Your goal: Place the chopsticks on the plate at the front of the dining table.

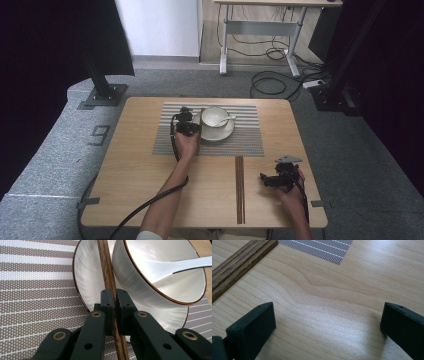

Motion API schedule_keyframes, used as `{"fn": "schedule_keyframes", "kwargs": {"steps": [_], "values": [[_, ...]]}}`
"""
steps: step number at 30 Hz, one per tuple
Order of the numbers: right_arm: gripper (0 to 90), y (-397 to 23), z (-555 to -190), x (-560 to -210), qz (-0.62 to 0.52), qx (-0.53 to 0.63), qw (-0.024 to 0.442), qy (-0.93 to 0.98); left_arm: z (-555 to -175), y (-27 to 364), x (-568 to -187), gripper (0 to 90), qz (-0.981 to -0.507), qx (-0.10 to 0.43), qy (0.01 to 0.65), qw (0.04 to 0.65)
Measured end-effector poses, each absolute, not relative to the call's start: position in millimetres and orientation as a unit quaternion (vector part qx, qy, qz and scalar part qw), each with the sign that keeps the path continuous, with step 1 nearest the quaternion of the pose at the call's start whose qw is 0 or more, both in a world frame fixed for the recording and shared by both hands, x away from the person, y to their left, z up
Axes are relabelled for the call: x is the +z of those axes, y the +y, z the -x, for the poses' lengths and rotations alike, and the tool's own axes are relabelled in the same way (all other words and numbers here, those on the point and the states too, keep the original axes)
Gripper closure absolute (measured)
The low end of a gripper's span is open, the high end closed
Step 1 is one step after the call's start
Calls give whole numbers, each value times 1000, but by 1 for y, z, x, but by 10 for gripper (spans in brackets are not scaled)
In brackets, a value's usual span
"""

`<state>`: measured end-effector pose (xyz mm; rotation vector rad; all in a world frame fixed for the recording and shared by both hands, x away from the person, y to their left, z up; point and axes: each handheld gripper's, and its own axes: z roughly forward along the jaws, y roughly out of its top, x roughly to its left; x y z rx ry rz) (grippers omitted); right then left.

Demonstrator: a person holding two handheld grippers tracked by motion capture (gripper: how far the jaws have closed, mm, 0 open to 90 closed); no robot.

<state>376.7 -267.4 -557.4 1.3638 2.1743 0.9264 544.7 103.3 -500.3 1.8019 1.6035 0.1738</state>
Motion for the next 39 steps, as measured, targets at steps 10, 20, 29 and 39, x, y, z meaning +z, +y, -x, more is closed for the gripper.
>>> {"fn": "schedule_keyframes", "kwargs": {"steps": [10,20,29,39], "values": [[0,-267,-377,-557,-489,332,205,780,-545,104,-502,835,-697,65,621,354],[0,-267,-377,-557,-489,332,205,780,-546,104,-502,833,-696,61,621,356],[0,-267,-377,-557,-489,332,205,780,-544,105,-501,835,-690,61,622,365],[0,-267,-377,-557,-489,332,205,780,-545,104,-502,822,-693,56,621,362]]}}
